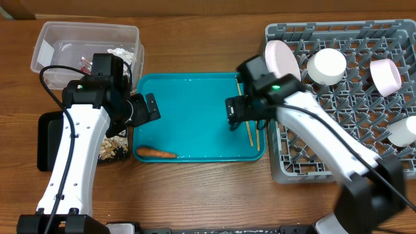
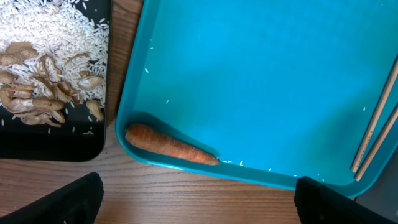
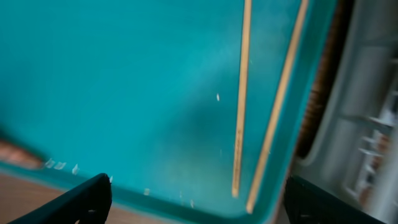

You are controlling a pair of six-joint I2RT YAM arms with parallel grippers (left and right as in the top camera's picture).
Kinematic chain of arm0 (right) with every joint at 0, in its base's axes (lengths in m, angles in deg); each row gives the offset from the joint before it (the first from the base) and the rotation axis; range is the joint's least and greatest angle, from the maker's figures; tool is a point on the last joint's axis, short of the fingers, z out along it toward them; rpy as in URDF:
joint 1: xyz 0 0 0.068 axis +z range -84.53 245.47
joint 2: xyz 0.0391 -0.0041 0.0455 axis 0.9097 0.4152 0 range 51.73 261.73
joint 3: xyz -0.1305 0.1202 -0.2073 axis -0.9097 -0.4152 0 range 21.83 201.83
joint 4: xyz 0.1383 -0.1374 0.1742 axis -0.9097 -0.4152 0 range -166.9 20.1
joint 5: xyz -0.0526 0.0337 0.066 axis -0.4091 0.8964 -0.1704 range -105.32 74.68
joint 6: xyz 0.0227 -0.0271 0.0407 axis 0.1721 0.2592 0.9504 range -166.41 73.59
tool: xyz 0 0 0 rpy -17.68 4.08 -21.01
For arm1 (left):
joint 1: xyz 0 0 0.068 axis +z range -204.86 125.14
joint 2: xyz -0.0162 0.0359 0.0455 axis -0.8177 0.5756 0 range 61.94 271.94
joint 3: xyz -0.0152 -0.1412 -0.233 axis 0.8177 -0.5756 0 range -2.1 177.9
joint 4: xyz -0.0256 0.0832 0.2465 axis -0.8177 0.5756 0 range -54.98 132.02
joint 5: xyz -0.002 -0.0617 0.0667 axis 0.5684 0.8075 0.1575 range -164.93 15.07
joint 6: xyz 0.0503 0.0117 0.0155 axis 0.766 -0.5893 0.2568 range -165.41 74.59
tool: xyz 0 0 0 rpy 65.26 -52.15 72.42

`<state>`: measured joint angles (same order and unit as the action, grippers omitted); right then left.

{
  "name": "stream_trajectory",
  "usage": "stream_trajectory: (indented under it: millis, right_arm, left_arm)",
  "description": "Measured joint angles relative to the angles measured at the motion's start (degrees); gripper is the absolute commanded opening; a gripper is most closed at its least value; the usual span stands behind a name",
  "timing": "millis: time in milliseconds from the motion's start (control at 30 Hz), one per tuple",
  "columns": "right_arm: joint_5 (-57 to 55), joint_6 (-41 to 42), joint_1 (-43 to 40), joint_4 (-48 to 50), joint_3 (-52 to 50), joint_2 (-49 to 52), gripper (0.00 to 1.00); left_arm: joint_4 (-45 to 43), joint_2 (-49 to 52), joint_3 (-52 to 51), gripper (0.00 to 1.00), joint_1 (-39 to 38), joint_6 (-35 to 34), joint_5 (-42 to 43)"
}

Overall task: Sort waste into correct bins and load items into the dishwasher
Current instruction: 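Grasp a wooden chopstick on the teal tray with the right gripper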

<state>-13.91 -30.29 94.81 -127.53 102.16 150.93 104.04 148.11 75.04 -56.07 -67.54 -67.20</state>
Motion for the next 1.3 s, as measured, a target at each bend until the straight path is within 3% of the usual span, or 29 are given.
stream_trajectory:
  millis: [400,467,600,767,900,1000,1300]
  right_arm:
    - [-3.21,7.02,0.42,5.11,-0.02,15.85,0.77]
    - [-3.19,7.37,0.42,5.11,-0.02,16.94,0.68]
    - [-3.26,7.89,0.48,4.81,0.07,17.97,0.42]
    - [-2.97,8.15,1.25,4.46,0.13,17.99,0.31]
    - [-2.67,8.72,2.62,4.26,0.13,17.99,0.13]
    - [-2.19,9.62,3.06,4.11,0.15,17.99,0.05]
    - [-1.46,10.38,2.60,2.47,0.13,15.82,0.04]
  left_arm:
    - [-0.07,0.00,0.00,1.00,0.00,0.00,-0.02]
    - [-0.07,0.00,0.00,1.00,0.00,0.00,-0.02]
    - [-0.09,0.00,0.00,1.00,0.00,0.00,-0.02]
    - [-0.15,0.00,0.00,1.00,0.00,0.00,-0.04]
    - [-0.26,0.00,0.00,1.00,0.00,0.00,-0.04]
    - [-0.22,0.00,0.00,1.00,0.00,0.00,-0.15]
    - [-0.24,0.00,0.00,1.00,0.00,0.00,-0.24]
